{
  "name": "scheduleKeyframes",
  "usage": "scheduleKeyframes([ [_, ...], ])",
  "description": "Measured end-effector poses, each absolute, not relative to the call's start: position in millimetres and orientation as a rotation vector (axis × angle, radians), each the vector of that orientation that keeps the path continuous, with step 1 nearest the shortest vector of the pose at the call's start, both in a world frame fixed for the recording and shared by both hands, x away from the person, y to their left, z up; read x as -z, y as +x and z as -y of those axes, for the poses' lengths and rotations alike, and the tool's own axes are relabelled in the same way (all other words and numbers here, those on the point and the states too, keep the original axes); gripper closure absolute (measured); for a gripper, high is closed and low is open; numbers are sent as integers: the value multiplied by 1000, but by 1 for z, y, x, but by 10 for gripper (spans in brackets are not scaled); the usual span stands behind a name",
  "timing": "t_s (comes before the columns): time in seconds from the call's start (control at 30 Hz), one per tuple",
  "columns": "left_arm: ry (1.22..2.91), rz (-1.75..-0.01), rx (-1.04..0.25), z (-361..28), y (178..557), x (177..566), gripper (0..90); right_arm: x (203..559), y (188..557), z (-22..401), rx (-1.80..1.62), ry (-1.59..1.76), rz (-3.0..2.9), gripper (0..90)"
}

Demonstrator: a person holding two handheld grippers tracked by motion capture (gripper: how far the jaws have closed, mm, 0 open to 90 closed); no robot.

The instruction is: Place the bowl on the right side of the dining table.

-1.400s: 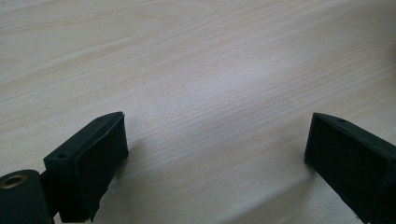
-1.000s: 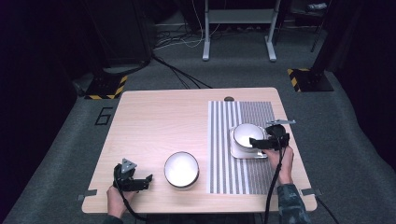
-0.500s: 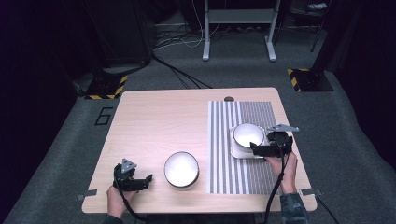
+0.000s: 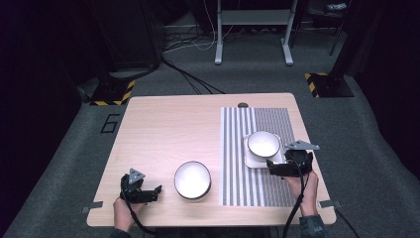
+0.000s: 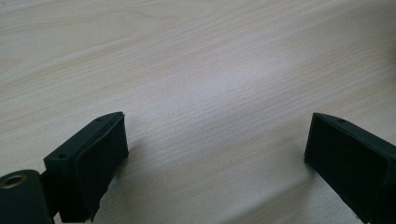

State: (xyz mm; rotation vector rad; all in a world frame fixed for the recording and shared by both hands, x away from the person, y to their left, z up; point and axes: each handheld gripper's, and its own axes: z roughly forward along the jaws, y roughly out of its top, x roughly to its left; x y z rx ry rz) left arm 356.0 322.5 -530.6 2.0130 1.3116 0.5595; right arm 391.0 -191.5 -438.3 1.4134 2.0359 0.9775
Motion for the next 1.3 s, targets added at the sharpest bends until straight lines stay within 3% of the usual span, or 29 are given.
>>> scheduleKeyframes([
  [1.3,2013,-1312,-560,-322,356,531,57,489,364,206,-890,1484,-2017,0],
])
